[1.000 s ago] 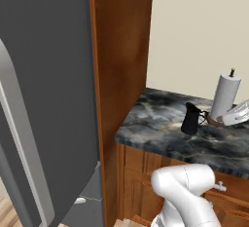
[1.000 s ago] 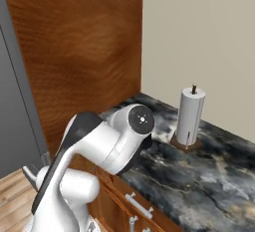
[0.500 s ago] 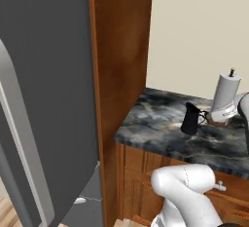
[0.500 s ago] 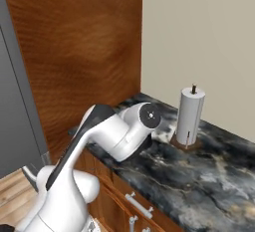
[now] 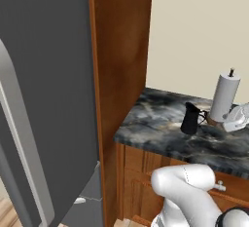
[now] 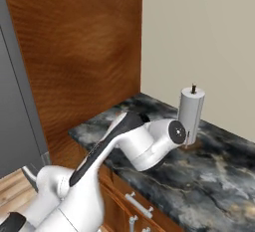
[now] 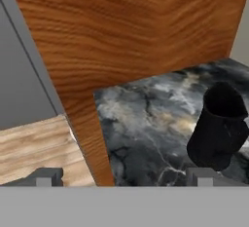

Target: Move the apricot and sweet potato from the top shelf to the second highest shelf to make space. Then, place the pitcher from the counter on the cleared top shelf.

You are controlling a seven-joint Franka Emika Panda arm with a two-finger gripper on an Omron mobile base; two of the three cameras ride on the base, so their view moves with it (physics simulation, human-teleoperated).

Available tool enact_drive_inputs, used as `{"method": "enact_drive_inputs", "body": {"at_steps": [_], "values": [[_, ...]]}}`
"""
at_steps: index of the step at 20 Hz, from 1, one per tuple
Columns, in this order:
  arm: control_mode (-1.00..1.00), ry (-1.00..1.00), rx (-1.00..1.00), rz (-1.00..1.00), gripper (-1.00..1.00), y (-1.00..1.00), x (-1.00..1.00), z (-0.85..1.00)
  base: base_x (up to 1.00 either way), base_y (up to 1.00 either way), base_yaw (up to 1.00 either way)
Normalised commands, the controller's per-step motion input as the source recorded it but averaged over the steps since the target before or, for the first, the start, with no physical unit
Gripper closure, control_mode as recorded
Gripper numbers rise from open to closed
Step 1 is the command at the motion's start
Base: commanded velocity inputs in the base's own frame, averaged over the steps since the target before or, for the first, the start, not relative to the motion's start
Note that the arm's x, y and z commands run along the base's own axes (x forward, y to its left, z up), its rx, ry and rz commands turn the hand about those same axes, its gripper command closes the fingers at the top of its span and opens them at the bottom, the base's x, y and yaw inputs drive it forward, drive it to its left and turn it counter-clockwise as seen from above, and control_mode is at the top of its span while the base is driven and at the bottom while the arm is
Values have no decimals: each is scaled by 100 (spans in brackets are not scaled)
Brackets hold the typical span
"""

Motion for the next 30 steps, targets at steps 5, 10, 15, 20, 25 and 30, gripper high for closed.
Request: {"method": "enact_drive_inputs", "body": {"at_steps": [5,10,15,20,25,30], "values": [[-100,-8,0,22,-100,-29,4,-24,0,0,0],[-100,-15,2,18,-100,-5,20,-8,0,0,0],[-100,-8,11,5,-100,0,22,0,0,0,0],[-100,0,15,0,-100,0,28,0,0,0,0],[-100,0,7,0,-100,0,26,0,0,0,0],[-100,0,4,-2,-100,0,32,0,0,0,0]]}}
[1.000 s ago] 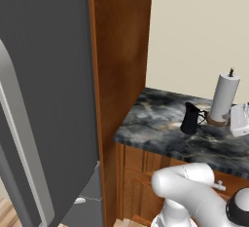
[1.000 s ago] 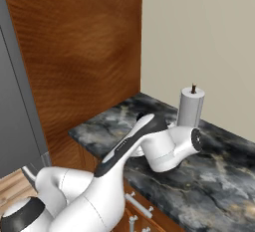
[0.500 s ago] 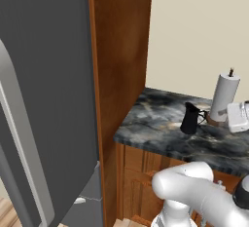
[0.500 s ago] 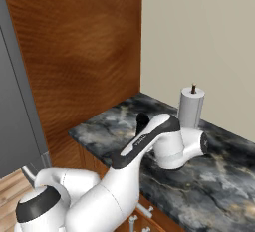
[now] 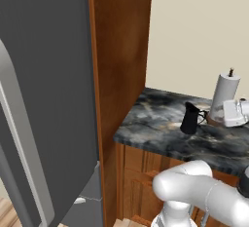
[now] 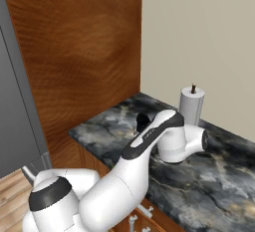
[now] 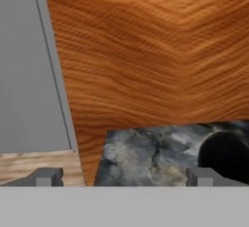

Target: Move the apricot and sweet potato from the top shelf to the second highest shelf to make space. Then, place the pitcher from the counter on the cleared top shelf.

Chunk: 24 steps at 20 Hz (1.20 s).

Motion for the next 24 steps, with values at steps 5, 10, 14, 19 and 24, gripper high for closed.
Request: {"method": "enact_drive_inputs", "body": {"at_steps": [5,10,14,19,24], "values": [[-100,0,0,-5,-100,0,24,0,0,0,0],[-100,0,0,-8,-100,0,17,0,0,0,0],[-100,0,0,-6,-100,-2,12,-3,0,0,0],[-100,0,0,-4,-100,0,10,-13,0,0,0],[-100,0,0,-1,-100,-2,10,-22,0,0,0]]}}
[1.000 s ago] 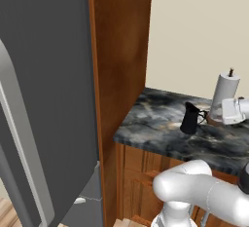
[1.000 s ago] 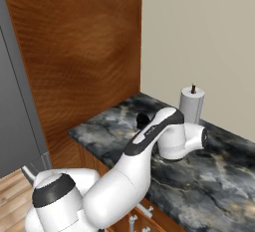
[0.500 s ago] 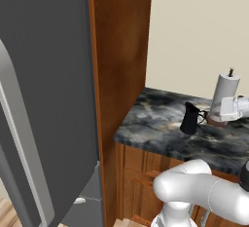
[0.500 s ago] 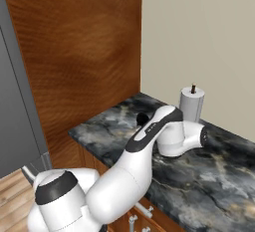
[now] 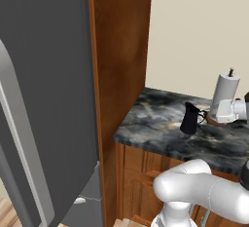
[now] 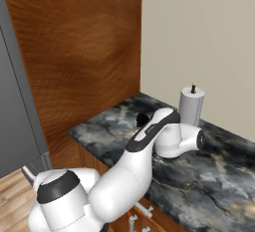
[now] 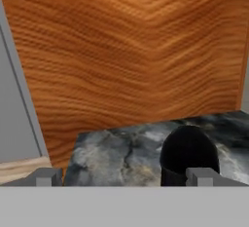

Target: Move the apricot and sweet potato from the top shelf to the second highest shelf to make space. Then, place the pitcher from the counter on the cleared top shelf.

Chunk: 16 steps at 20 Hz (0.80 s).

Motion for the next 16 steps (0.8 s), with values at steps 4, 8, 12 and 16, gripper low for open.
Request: {"method": "enact_drive_inputs", "body": {"at_steps": [4,8,12,16], "values": [[-100,0,0,0,-100,-14,11,-22,0,0,0],[-100,0,0,0,-100,-20,10,-17,0,0,0],[-100,0,0,0,-100,-22,10,-12,0,0,0],[-100,0,0,0,-100,-11,11,-11,0,0,0]]}}
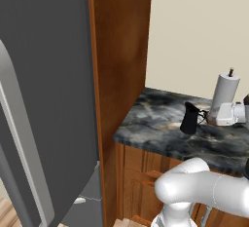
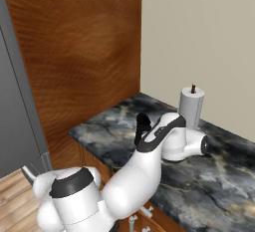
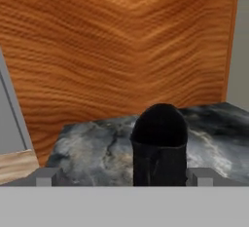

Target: Move the apricot and sweet potato from the top shelf to the second highest shelf to make space. Then, place the pitcher from the counter on the cleared top shelf.

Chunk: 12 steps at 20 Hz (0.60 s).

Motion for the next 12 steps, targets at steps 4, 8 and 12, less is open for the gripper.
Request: {"method": "enact_drive_inputs", "body": {"at_steps": [4,8,12], "values": [[-100,0,0,0,-100,0,16,-9,0,0,0],[-100,0,0,0,-100,0,23,-11,0,0,0],[-100,0,0,0,-100,0,29,-6,0,0,0]]}}
